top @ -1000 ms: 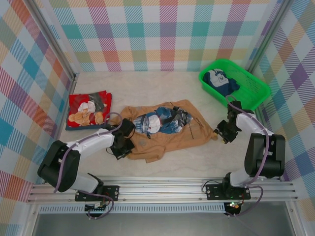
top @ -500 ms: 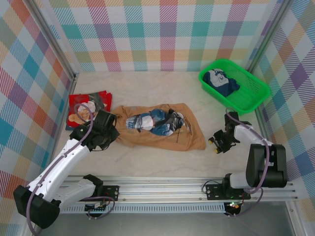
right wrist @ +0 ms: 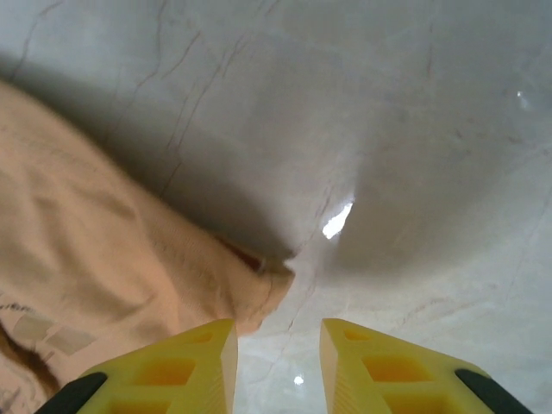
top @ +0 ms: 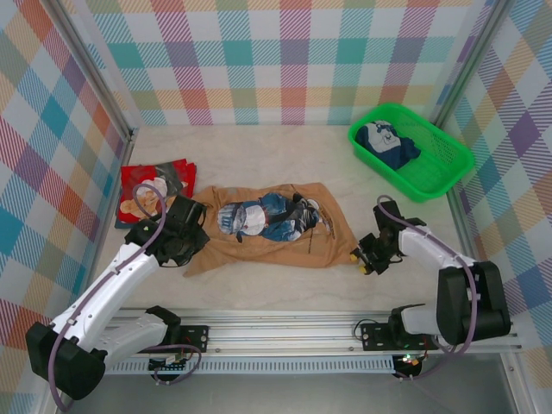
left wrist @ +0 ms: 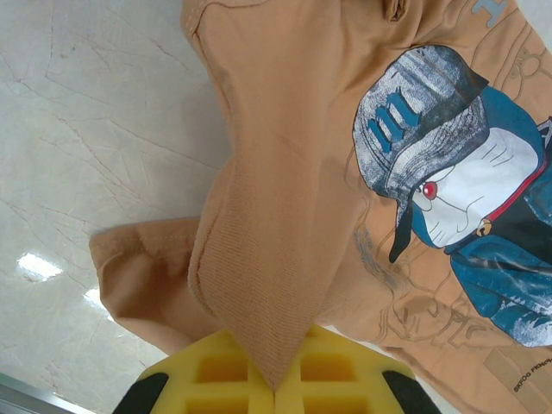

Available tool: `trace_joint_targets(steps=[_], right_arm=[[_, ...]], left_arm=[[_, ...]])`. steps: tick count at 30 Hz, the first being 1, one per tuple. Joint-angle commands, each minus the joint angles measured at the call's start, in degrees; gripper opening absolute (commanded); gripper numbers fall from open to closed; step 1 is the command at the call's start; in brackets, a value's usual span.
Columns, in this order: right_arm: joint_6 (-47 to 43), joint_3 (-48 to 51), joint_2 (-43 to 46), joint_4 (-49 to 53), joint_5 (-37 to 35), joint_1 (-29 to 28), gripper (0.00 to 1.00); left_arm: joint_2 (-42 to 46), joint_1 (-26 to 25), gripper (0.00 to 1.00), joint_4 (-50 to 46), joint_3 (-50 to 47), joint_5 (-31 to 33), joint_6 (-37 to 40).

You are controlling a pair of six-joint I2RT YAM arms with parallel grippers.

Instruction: Fold and stack the t-shirts

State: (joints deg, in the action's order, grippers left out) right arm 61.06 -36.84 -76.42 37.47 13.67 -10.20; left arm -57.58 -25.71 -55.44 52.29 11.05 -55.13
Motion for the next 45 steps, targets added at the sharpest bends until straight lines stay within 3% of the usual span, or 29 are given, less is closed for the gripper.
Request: trace_joint_targets(steps=[1, 6, 11, 17, 23, 29, 39, 45], right_arm=[[-0.1, -1.2, -3.9, -4.1, -0.4, 0.1, 0.32], [0.5, -0.7, -6.2, -4.6, -0.6, -0.4, 0.3], [-0.5, -1.6, -8.1, -9.2, -2.3, -0.4, 0.0], [-10.3, -19.8, -3.8, -1.3, -9.2, -0.5, 0.0], [-20.7, -43.8, -2.1, 4.0, -12.3, -0.5, 0.0], [-26.3, -59.2, 0.6, 4.1, -14.3, -0.4, 0.0], [-32.9, -62.0, 18.0, -0.5, -19.0, -0.3, 0.0], [-34.6, -68.4, 17.1, 0.5, -20.3, -0.4, 0.0]], left_arm=[[0.8, 0.6, 0.0, -1.9, 0.1, -0.1, 1.6], [1.4, 0.6, 0.0, -1.2, -0.4, -0.5, 1.4], [1.2, 0.6, 0.0, 1.7, -0.6, -1.9, 1.5], [-3.0, 2.3, 0.0, 3.7, 9.7, -0.8, 6.4], [-12.6, 5.0, 0.0, 7.3, 35.3, 1.5, 16.3], [-15.6, 5.5, 0.0, 12.8, 53.2, 4.9, 22.8], [0.5, 5.6, 0.0, 30.9, 48.6, 5.7, 29.8], [-5.6, 5.6, 0.0, 28.6, 58.8, 0.0, 29.9]])
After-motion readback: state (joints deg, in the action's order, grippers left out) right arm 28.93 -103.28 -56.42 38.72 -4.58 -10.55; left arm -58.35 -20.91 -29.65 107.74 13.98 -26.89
